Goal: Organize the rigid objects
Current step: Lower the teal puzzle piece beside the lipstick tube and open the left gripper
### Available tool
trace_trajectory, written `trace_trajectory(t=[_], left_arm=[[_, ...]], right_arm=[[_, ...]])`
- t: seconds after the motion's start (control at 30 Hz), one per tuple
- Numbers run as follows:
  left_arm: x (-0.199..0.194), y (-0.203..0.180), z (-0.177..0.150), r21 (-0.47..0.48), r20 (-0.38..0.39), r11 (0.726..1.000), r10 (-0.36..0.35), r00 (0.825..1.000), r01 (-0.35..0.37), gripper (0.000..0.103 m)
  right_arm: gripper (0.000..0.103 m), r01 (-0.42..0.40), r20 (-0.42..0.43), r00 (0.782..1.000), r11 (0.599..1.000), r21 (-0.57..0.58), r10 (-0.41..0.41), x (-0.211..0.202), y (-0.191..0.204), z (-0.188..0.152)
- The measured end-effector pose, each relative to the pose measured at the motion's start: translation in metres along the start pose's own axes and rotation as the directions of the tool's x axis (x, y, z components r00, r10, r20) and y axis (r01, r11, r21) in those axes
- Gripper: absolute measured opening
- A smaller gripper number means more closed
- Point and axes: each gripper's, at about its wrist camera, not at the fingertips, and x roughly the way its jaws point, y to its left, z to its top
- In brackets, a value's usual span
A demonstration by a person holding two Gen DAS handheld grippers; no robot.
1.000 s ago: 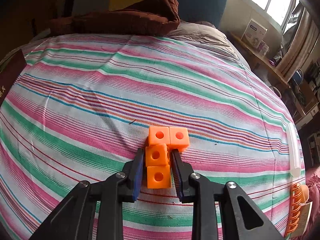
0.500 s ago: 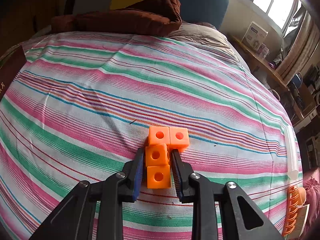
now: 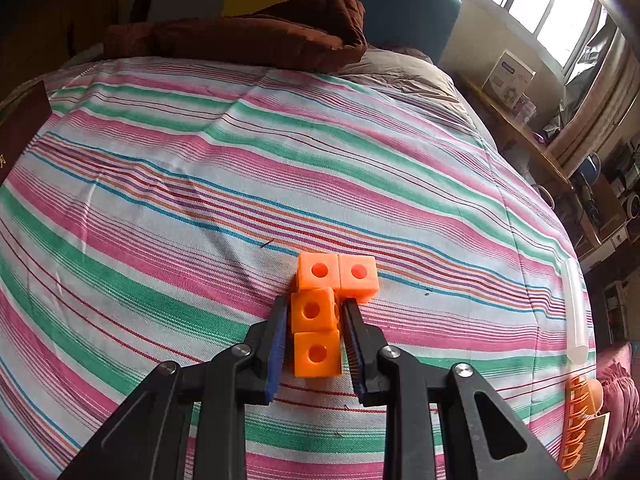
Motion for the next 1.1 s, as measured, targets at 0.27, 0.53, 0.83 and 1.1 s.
trace_trajectory(t=[0.27,0.53,0.83,1.1], left_arm=[[0.051,0.000,0.027,0.000,-0.076,0.998,0.064,0.995,-0.064,0.039],[0.074,0.009,0.033,0.012,-0.110,0.994,0.112,0.988,-0.111,0.039],[0.055,0.009,0.028,0.029,-0.055,0.990,0.140,0.989,-0.139,0.042],[0.008,-0.005,0.008,0.089,0.065,0.980,0.175,0.982,-0.180,0.048]], right_arm=[[0.026,0.000,-0.003,1.000,1.000,-0.008,0.000,0.001,0.000,0.001],[0.026,0.005,-0.003,1.000,1.000,-0.012,-0.005,0.001,0.001,0.001],[0.026,0.005,-0.002,1.000,1.000,-0.013,-0.005,0.001,0.001,0.001],[0.026,-0.005,0.000,1.000,1.000,-0.003,0.005,0.002,0.000,0.000]])
